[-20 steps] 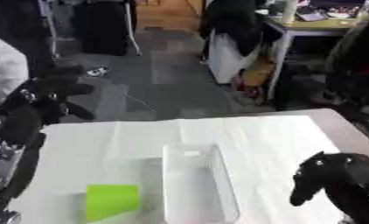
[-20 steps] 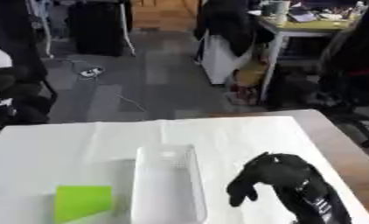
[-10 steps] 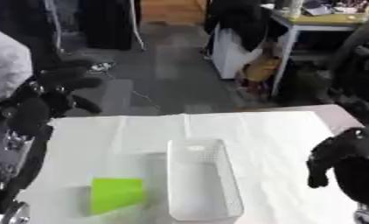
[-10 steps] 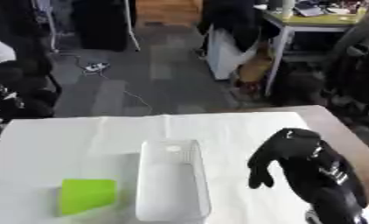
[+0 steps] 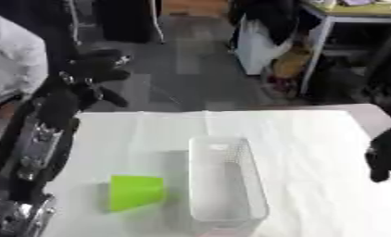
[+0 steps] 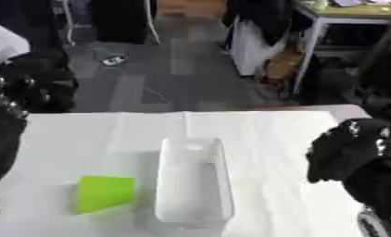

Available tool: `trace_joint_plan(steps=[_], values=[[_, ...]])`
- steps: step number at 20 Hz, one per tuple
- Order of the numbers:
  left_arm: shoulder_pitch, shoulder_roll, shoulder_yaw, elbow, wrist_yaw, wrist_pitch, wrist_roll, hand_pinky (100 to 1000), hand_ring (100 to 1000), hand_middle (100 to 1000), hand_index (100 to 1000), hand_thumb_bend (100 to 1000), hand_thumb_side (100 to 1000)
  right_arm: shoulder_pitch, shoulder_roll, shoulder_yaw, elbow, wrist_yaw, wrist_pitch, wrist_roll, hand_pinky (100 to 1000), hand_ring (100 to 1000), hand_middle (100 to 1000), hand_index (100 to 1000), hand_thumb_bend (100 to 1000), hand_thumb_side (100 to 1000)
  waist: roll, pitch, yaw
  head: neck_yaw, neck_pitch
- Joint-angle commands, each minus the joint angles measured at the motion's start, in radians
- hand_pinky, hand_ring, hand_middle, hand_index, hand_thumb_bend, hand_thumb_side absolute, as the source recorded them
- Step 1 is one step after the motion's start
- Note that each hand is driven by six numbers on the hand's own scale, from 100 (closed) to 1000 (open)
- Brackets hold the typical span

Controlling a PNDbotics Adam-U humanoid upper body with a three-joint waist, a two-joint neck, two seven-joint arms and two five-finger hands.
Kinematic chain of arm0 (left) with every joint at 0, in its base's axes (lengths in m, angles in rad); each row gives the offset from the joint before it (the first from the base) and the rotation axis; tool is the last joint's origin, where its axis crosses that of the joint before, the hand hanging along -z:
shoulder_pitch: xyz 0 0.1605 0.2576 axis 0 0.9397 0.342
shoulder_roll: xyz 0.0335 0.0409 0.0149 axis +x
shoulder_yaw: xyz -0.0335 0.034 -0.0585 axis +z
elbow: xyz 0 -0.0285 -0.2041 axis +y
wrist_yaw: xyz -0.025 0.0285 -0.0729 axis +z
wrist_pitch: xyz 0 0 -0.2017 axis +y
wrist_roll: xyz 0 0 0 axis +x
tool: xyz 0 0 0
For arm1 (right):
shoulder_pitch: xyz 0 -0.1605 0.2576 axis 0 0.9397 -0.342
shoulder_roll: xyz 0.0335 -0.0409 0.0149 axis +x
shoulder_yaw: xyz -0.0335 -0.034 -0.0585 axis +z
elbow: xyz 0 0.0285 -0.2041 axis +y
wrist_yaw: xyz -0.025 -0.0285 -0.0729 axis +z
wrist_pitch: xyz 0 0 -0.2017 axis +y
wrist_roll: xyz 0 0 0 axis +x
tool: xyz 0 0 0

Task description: Pick up objects on the table and place them in the box.

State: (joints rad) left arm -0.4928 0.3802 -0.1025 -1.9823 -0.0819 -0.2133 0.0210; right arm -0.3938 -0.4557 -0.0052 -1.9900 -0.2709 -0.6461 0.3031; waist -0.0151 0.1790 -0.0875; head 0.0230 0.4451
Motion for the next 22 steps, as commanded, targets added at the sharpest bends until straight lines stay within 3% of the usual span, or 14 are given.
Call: trace_joint_plan(steps=[1, 6, 12, 16, 22], values=[[-0.007, 0.056, 0.021, -0.017, -0.07, 0.044, -0.01, 393, 645, 818, 861, 174, 979, -0.002, -0.005, -0.021, -0.01, 0.075, 0.014, -0.069, 100, 357, 479, 594, 100, 785, 0.002, -0.019, -0.002, 0.02, 0.014], [-0.051, 0.196, -0.004, 0.055, -0.225, 0.097, -0.066, 447, 641, 798, 842, 188, 972, 0.013, -0.009, -0.005, -0.01, 0.163, 0.041, -0.111, 100, 358, 479, 594, 100, 788, 0.014, -0.028, 0.001, 0.021, 0.044], [-0.146, 0.343, -0.085, 0.238, -0.315, 0.062, -0.164, 500, 677, 816, 824, 228, 951, 0.023, -0.015, 0.015, -0.01, 0.211, 0.056, -0.127, 100, 361, 480, 594, 100, 792, 0.027, -0.042, -0.004, 0.028, 0.093], [-0.228, 0.397, -0.142, 0.364, -0.347, 0.023, -0.236, 523, 690, 821, 818, 258, 952, 0.024, -0.018, 0.021, -0.01, 0.228, 0.066, -0.124, 100, 362, 479, 593, 100, 797, 0.034, -0.05, -0.01, 0.035, 0.092], [-0.352, 0.412, -0.22, 0.564, -0.423, -0.037, -0.347, 570, 715, 832, 819, 341, 941, 0.022, -0.018, 0.028, -0.01, 0.237, 0.074, -0.111, 100, 364, 479, 593, 100, 800, 0.041, -0.061, -0.022, 0.045, 0.072]])
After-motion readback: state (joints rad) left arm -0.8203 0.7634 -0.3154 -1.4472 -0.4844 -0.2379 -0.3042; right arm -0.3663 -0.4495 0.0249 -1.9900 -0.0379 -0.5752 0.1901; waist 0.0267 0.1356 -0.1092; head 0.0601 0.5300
